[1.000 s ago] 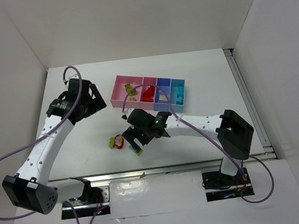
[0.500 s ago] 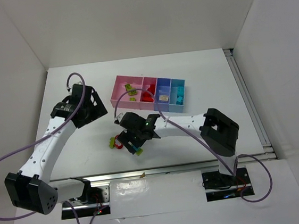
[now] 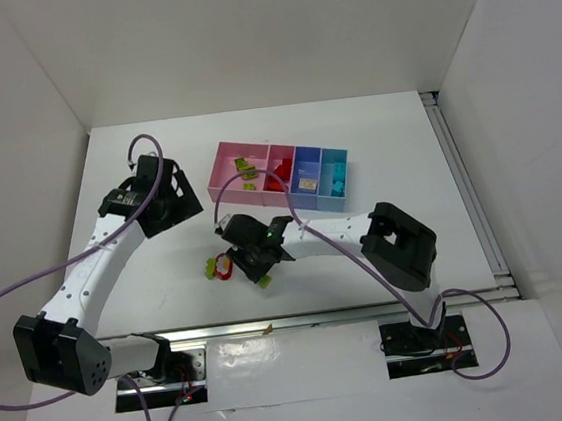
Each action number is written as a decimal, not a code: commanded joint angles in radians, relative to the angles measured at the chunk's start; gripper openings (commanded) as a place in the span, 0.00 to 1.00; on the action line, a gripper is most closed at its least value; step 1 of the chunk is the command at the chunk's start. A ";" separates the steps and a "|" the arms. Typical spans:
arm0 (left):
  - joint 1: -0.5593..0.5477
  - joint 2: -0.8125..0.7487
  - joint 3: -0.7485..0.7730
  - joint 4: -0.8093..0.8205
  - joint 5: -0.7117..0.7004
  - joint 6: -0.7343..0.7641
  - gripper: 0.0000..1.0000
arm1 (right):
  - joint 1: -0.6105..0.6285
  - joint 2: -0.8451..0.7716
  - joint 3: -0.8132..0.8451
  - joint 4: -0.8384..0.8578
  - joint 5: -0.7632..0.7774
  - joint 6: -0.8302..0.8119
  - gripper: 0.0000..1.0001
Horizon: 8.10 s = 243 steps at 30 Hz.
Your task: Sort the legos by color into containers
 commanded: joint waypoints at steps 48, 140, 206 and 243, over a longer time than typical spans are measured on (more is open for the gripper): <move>0.020 0.140 -0.057 0.816 1.454 0.172 0.86 | -0.611 -0.421 -0.081 0.509 -1.141 0.396 0.24; -0.172 0.633 0.534 0.446 0.787 0.141 0.00 | -0.884 -0.550 -0.023 -0.186 0.278 0.214 0.74; 0.287 -0.130 0.009 0.014 0.236 0.071 0.69 | 0.013 0.179 0.345 -0.052 -0.063 -0.292 0.99; 0.324 0.151 0.117 -0.081 0.537 0.261 0.70 | 0.004 0.038 0.172 0.089 0.046 -0.216 0.63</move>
